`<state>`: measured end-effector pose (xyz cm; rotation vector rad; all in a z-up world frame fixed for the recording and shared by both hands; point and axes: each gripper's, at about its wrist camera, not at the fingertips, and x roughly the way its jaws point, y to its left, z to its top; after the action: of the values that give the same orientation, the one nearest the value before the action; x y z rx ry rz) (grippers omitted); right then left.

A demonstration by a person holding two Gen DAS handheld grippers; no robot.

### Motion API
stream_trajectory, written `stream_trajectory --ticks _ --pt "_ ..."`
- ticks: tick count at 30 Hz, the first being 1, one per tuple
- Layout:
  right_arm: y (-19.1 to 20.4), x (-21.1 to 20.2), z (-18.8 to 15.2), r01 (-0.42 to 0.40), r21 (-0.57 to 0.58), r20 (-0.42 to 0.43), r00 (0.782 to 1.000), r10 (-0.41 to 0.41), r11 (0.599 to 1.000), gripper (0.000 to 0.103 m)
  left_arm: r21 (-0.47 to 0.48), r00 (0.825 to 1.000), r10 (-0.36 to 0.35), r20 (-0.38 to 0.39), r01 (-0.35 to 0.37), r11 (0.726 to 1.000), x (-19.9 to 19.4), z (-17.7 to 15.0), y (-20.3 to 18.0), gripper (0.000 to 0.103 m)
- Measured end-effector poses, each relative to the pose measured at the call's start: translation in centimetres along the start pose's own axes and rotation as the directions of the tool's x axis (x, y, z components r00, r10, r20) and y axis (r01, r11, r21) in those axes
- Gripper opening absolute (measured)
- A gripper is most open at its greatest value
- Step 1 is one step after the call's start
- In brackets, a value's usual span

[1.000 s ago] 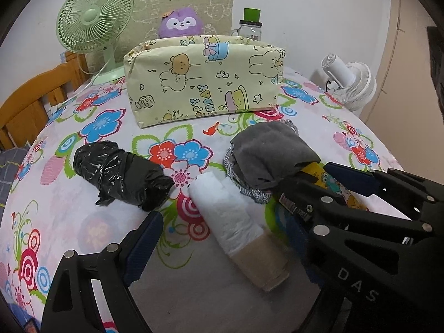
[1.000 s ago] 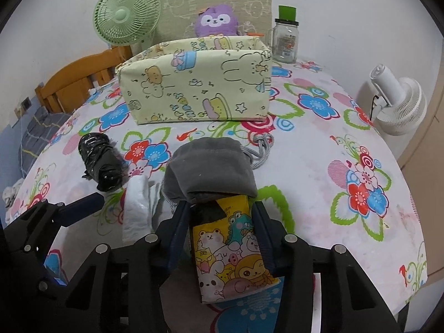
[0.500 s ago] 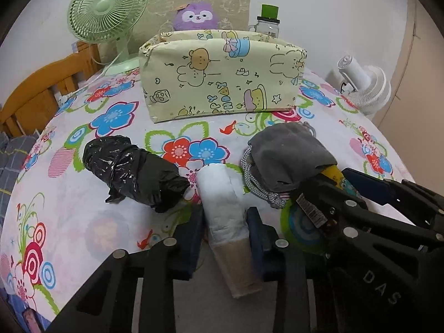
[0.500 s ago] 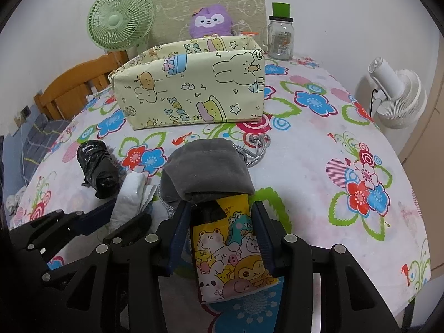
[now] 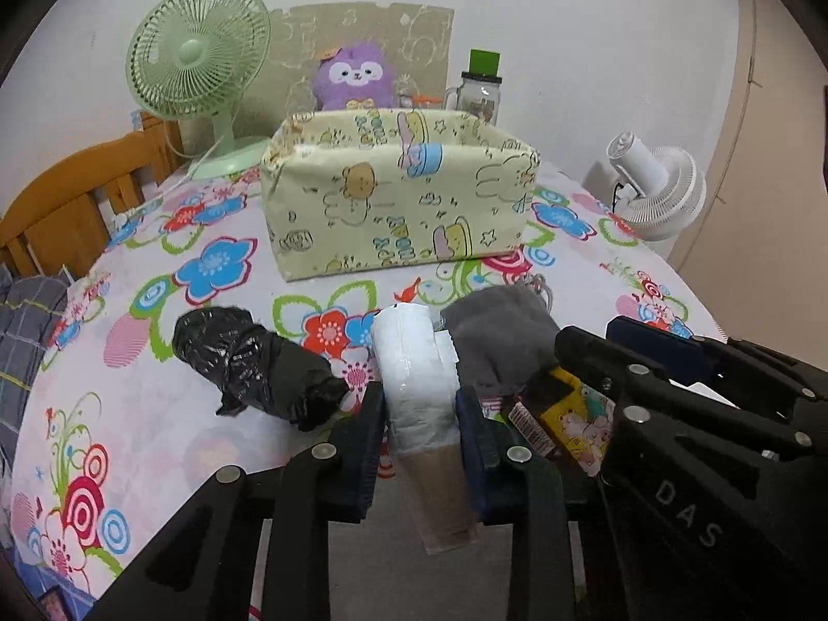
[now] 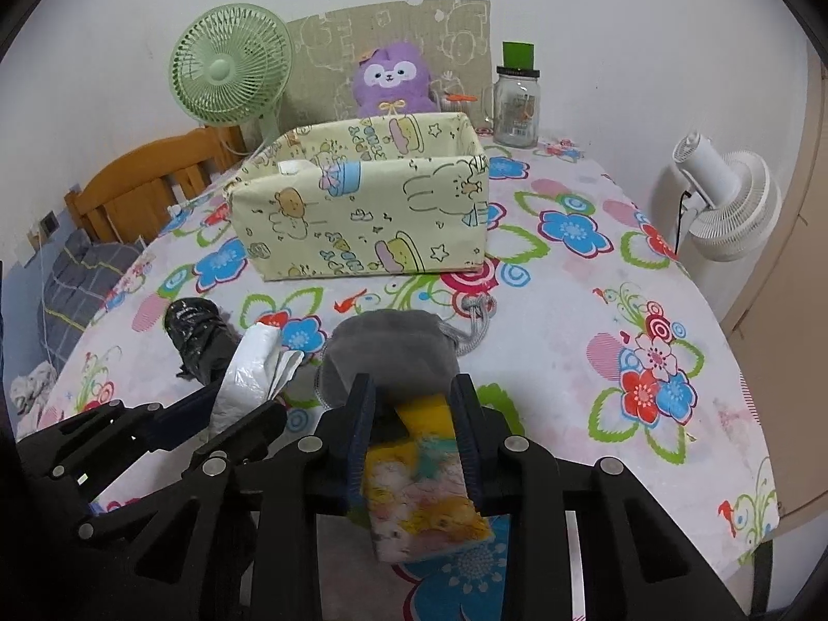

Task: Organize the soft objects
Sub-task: 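Lift the white roll with the left gripper while the right gripper lifts the yellow cartoon box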

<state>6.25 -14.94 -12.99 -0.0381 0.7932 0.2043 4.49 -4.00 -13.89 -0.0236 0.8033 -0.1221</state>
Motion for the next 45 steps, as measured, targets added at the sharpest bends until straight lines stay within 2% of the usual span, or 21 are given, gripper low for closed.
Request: stream_trajectory --ticks 6,7,10,11,15,26,27,29,37,45 --pt "0.0 -0.1 -0.3 -0.007 0.001 -0.001 1.000 0.007 1.000 0.035 0.002 1.000 -0.006 -0.005 0.006 1.000 0.0 -0.2 0.0 0.027" --pt "0.0 -0.1 -0.4 -0.011 0.003 -0.001 1.000 0.011 1.000 0.038 0.001 1.000 -0.007 -0.006 0.007 1.000 0.0 -0.3 0.0 0.027" --pt "0.1 -0.1 -0.8 -0.011 0.002 -0.007 1.000 0.011 1.000 0.079 0.008 1.000 -0.005 -0.011 0.005 1.000 0.1 -0.8 0.0 0.027" --pt "0.2 -0.4 -1.0 -0.010 -0.004 0.015 1.000 0.011 1.000 0.081 0.014 1.000 -0.005 -0.014 0.005 1.000 0.1 -1.0 0.0 0.027" --pt "0.9 -0.3 -1.4 0.028 -0.058 0.012 1.000 -0.027 0.998 0.081 0.030 1.000 0.000 -0.030 0.001 1.000 0.5 -1.8 -0.1 0.027" --pt "0.4 1.7 -2.6 0.019 -0.039 -0.057 0.998 -0.021 0.999 0.080 0.041 0.998 0.004 -0.069 -0.002 0.999 1.8 -3.1 -0.1 0.027" --pt "0.3 1.7 -2.7 0.023 -0.036 -0.058 0.998 -0.025 0.999 0.079 0.043 0.998 0.005 -0.069 -0.002 0.999 1.8 -3.1 -0.2 0.027" --pt "0.3 1.9 -2.7 0.036 -0.038 -0.062 0.997 -0.038 0.999 0.066 0.048 0.998 0.007 -0.067 -0.004 0.999 1.9 -3.1 -0.3 0.027" --pt "0.3 2.6 -2.7 0.017 -0.016 -0.101 0.995 -0.019 1.000 0.052 0.061 0.998 0.011 -0.066 -0.007 0.998 1.9 -3.0 -0.5 0.027" --pt "0.2 1.2 -2.5 0.021 -0.002 -0.079 0.997 -0.021 1.000 0.049 0.072 0.999 -0.005 -0.054 0.009 0.997 1.1 -2.7 -1.0 0.027"
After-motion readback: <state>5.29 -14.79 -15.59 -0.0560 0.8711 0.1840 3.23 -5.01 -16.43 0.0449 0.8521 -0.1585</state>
